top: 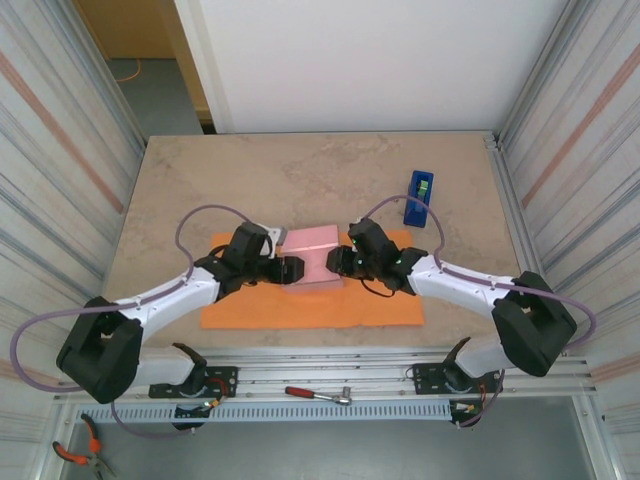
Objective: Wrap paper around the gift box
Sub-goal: Place the gift box on the wrapping paper.
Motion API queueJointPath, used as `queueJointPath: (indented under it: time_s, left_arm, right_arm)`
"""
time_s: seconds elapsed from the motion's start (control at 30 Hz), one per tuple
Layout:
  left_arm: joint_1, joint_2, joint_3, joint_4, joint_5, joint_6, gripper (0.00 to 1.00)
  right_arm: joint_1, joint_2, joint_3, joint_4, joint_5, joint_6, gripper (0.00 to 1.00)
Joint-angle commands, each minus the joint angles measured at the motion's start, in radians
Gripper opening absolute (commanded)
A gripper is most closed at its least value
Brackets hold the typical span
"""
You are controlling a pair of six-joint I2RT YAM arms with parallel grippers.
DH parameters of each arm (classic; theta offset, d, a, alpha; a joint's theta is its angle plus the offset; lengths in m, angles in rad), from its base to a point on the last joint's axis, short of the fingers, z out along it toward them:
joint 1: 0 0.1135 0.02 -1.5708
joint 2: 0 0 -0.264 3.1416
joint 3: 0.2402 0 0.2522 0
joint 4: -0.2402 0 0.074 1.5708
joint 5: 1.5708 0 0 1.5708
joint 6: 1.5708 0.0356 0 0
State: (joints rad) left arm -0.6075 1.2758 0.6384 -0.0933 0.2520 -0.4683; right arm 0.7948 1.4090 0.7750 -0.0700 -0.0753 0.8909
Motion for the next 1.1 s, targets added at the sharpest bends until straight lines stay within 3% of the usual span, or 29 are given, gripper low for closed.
queueJointPath:
  time_s: [0.0,0.07,0.13,0.2,0.3,0.57,0.7,0.77,0.93,1.07]
  left_arm:
    - [-0.044,-0.037,0.007,0.158,0.113,-0.013,0.71]
    - [-0.044,-0.032,-0.004,0.162,0.108,-0.017,0.72]
    - [-0.044,-0.031,-0.016,0.159,0.098,-0.020,0.73]
    - [-0.044,-0.040,-0.027,0.139,0.059,-0.021,0.77]
    - [-0.035,-0.066,-0.036,0.115,0.021,-0.020,0.82]
    - [0.108,-0.181,-0.093,0.087,-0.026,-0.081,0.88]
    - [0.208,-0.160,-0.098,0.069,0.007,-0.105,0.84]
    - [0.244,-0.131,-0.106,0.090,0.030,-0.111,0.81]
    - [0.272,-0.030,-0.121,0.167,0.054,-0.108,0.81]
    - [0.275,0.050,-0.119,0.217,0.067,-0.130,0.80]
  right_arm:
    - [0.032,0.030,-0.031,0.083,-0.026,0.034,0.35]
    - [0.032,0.048,-0.047,0.088,-0.016,0.043,0.35]
    - [0.029,0.060,-0.054,0.078,-0.006,0.049,0.41]
    - [0.016,0.068,-0.050,0.058,-0.011,0.048,0.60]
    - [-0.004,0.039,-0.040,0.010,-0.008,0.034,0.78]
    - [-0.116,-0.146,-0.070,-0.112,0.010,-0.014,0.84]
    - [-0.228,-0.170,-0.103,-0.124,-0.049,-0.023,0.76]
    - [-0.276,-0.154,-0.107,-0.119,-0.090,-0.038,0.65]
    - [-0.298,-0.070,-0.080,-0.124,-0.107,-0.084,0.35]
    - [-0.296,-0.001,-0.072,-0.095,-0.117,-0.093,0.23]
